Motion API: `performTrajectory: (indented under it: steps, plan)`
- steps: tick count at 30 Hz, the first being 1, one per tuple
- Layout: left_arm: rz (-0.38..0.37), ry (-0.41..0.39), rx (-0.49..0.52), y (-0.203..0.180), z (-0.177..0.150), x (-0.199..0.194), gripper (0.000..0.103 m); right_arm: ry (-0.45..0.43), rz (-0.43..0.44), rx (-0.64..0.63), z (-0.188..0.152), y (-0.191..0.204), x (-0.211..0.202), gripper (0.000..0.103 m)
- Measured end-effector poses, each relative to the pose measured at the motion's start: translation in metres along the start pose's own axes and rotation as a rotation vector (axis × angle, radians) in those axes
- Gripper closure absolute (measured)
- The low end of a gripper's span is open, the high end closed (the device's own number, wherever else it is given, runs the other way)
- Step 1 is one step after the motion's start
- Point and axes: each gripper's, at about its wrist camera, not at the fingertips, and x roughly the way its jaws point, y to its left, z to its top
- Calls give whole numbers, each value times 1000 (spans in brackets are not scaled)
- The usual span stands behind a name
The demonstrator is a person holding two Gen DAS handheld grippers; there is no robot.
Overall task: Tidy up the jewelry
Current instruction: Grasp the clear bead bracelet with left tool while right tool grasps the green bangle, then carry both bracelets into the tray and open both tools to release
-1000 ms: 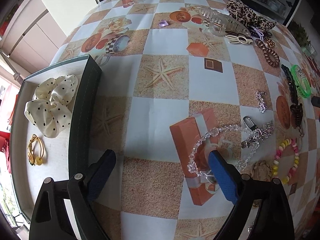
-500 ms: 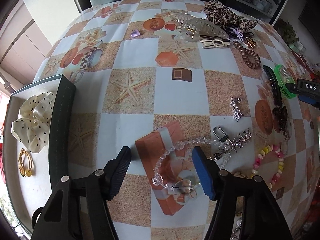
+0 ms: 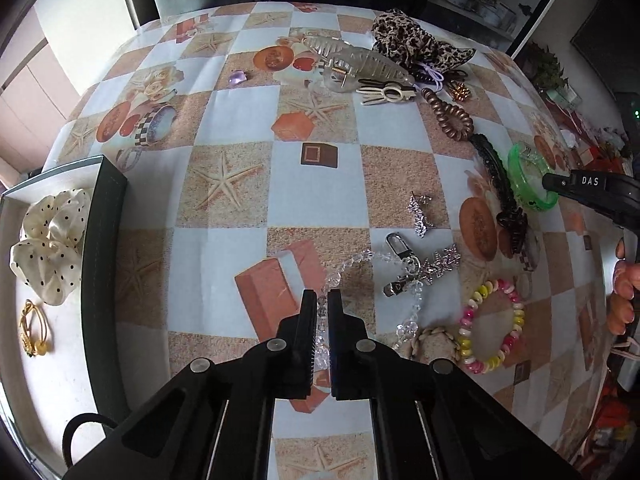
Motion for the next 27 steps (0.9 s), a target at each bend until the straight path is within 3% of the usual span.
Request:
performTrajectory:
  steps: [12,27]
  plan:
    - [-104,-96,25,0,7,-53,95,-10,98,32,-26,-8,-43,96]
    - [-127,-148,-4,20,-12,-101,95,14,196,4,-63,19,-90,96]
